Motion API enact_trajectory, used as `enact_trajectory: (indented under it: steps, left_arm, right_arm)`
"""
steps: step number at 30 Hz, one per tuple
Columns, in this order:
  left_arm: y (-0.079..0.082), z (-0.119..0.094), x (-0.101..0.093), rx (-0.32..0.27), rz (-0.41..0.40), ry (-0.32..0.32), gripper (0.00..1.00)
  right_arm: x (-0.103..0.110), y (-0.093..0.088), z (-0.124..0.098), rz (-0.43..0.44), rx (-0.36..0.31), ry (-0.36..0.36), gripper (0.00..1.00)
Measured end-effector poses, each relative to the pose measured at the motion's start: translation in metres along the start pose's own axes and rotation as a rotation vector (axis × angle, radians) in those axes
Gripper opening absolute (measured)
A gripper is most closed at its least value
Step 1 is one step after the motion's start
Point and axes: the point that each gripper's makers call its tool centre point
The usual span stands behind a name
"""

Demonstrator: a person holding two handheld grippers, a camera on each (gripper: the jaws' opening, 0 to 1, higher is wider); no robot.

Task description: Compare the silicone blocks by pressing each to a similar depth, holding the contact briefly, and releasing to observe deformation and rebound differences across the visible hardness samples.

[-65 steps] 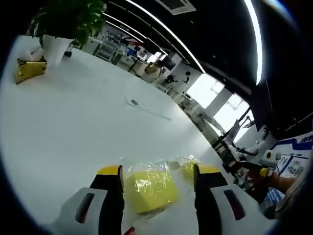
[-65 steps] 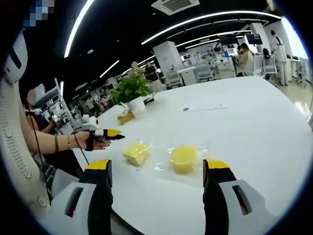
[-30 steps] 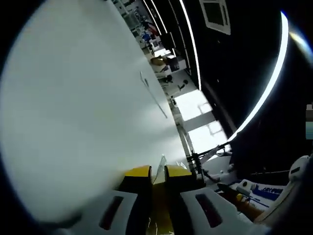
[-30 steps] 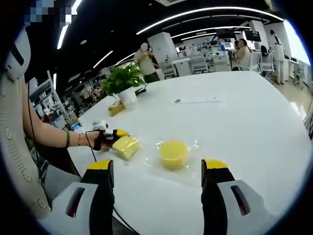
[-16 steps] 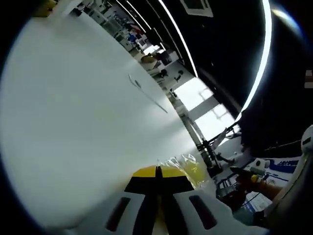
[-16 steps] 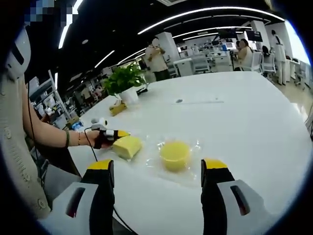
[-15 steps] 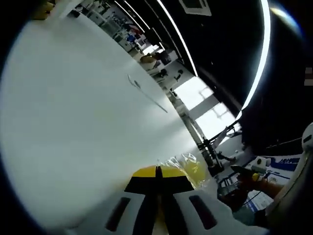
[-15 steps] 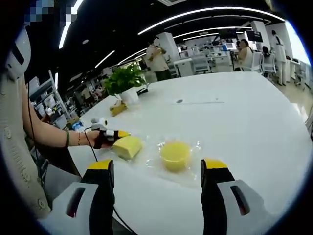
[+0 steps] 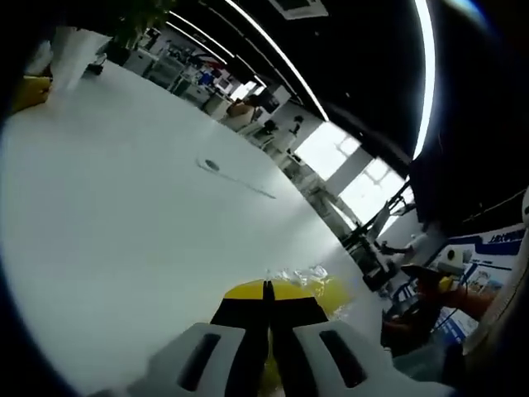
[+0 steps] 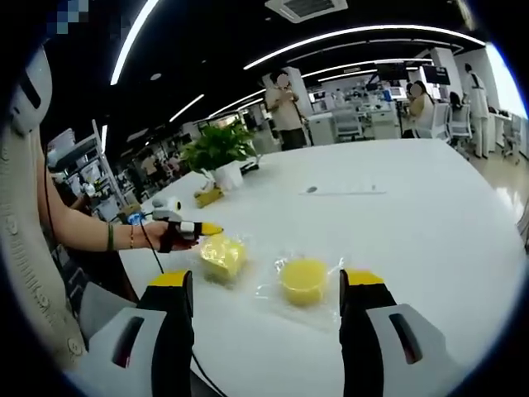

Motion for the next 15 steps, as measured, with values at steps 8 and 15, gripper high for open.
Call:
enact_trajectory:
  steps: [8,15]
  left_arm:
    - [0.0,-0.004,-0.043,0.035,0.142,0.017,0.0]
    - [-0.006,-0.004,-0.073,0.054,0.207,0.012,0.0]
  right_arm:
    - [0.017,0.015,-0.009,-0.043,-0.054,0.046,0.66]
    - [0.027,0.024,-0.018,-0.078,-0.088,0.084,0.65]
Point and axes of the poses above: the point that each gripper's makers call its tool centre point, and the gripper's own axes: z roughly forward along the fingers, x roughly to its left, y roughly out of its top, and after that the axes turned 1 degree about -z, right-handed
